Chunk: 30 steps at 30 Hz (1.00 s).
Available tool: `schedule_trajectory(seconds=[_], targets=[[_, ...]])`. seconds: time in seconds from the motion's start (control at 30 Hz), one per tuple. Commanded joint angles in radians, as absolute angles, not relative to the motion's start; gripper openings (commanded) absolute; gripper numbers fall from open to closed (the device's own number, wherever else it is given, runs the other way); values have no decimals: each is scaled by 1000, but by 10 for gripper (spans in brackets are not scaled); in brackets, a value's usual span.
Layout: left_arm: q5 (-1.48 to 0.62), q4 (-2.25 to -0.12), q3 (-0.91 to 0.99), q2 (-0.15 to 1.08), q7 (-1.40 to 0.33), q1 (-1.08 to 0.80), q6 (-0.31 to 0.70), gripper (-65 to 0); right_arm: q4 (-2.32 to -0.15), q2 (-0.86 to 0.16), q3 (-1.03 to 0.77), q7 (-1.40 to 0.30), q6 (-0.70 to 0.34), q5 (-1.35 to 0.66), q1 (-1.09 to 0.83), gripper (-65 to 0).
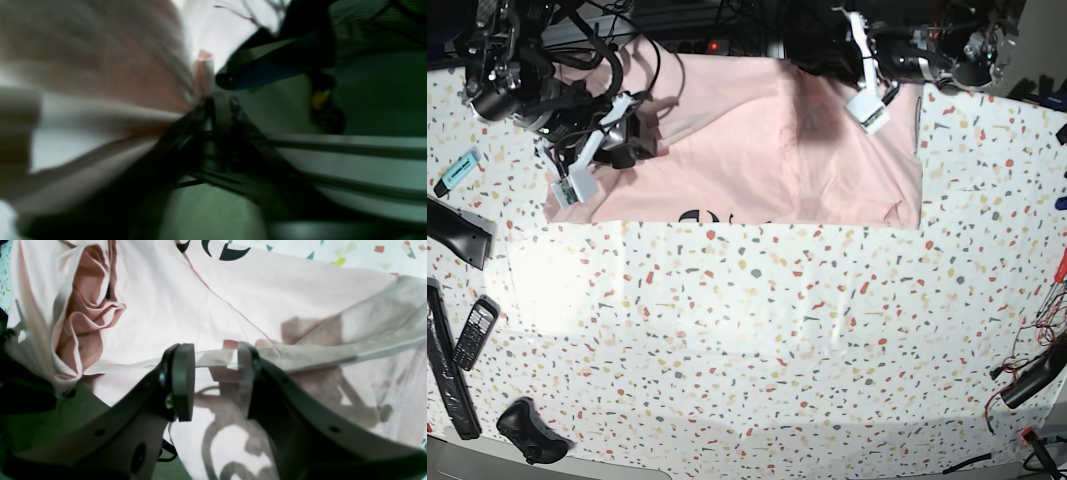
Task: Fold the T-shirt properly
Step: 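Press and smooth the folded side with the left gripper, then withdraw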
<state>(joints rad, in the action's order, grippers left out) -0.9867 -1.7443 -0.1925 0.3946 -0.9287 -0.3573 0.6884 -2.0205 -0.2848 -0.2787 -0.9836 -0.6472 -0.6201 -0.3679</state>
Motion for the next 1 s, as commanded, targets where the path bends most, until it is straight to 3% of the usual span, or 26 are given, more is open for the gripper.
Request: schedule_trajectory(seconds=[0.0,0.07,0.37,0.73,0.97], targets=[[-1015,-1760,-190,403,-916,-337,698,-400,-2036,-294,-282,-966,-659,-632,-360,-442],[-1015,-1761,-190,403,-917,-299,698,-357,-2036,-294,-282,-966,-659,-632,-360,-442],[-973,-1763,-26,402,-910,-196,698,-358,-2036,-294,-282,-969,-659,-632,-360,-442],[-409,-1667,36,399,-600,-198,661,-358,-2036,-294,-282,-969,-659,-632,-361,-442],[-234,-1528,36,399,-514,-159,589,-358,-2036,-294,-282,-966,-659,-632,-360,-442]])
